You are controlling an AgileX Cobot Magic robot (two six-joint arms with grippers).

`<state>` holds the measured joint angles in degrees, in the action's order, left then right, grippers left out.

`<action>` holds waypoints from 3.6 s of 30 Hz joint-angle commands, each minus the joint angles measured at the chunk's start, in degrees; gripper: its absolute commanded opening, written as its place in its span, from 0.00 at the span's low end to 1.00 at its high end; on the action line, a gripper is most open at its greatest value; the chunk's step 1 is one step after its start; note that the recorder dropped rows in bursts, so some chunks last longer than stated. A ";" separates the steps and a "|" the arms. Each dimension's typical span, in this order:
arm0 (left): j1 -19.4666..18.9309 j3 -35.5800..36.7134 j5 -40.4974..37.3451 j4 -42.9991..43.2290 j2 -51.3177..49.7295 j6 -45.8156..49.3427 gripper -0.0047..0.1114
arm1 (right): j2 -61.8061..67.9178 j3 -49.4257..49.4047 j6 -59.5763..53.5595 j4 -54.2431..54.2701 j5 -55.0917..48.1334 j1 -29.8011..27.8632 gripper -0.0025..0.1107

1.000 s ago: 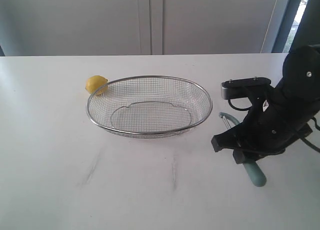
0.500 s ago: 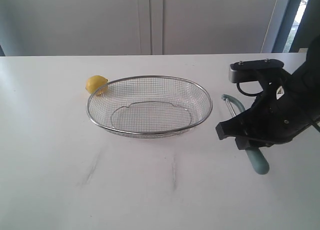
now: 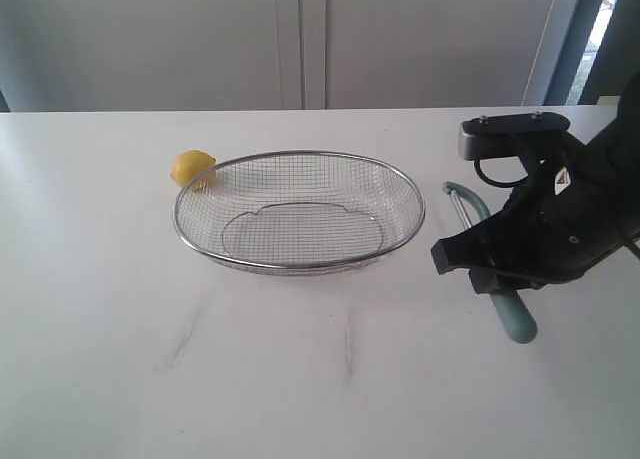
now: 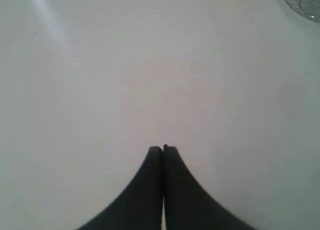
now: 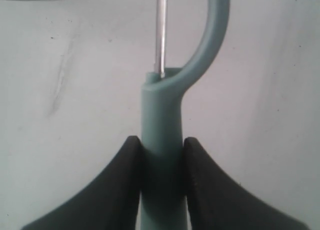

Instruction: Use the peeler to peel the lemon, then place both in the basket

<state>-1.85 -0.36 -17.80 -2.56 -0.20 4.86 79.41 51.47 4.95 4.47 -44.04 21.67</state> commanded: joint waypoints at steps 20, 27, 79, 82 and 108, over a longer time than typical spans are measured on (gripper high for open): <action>0.30 0.36 10.88 0.07 0.20 -0.07 0.04 | -0.53 -0.18 0.25 0.04 2.03 0.08 0.02; 0.30 0.36 10.89 0.07 0.20 -2.39 0.04 | -0.53 -0.18 0.25 0.04 2.03 0.08 0.02; 0.30 -38.46 3.86 0.05 -60.63 -1.90 0.04 | -0.53 -0.18 0.25 0.04 1.84 0.08 0.02; 0.30 -43.79 2.06 0.05 -67.52 -0.90 0.04 | -0.53 -0.18 0.25 0.04 1.84 0.08 0.02; 6.47 -85.22 -26.42 -9.86 -102.27 21.83 0.04 | -0.53 -0.18 0.25 0.04 2.32 0.08 0.02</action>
<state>3.55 -82.52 -41.88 -12.38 -100.00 24.40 79.41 51.47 4.95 4.57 -42.15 21.67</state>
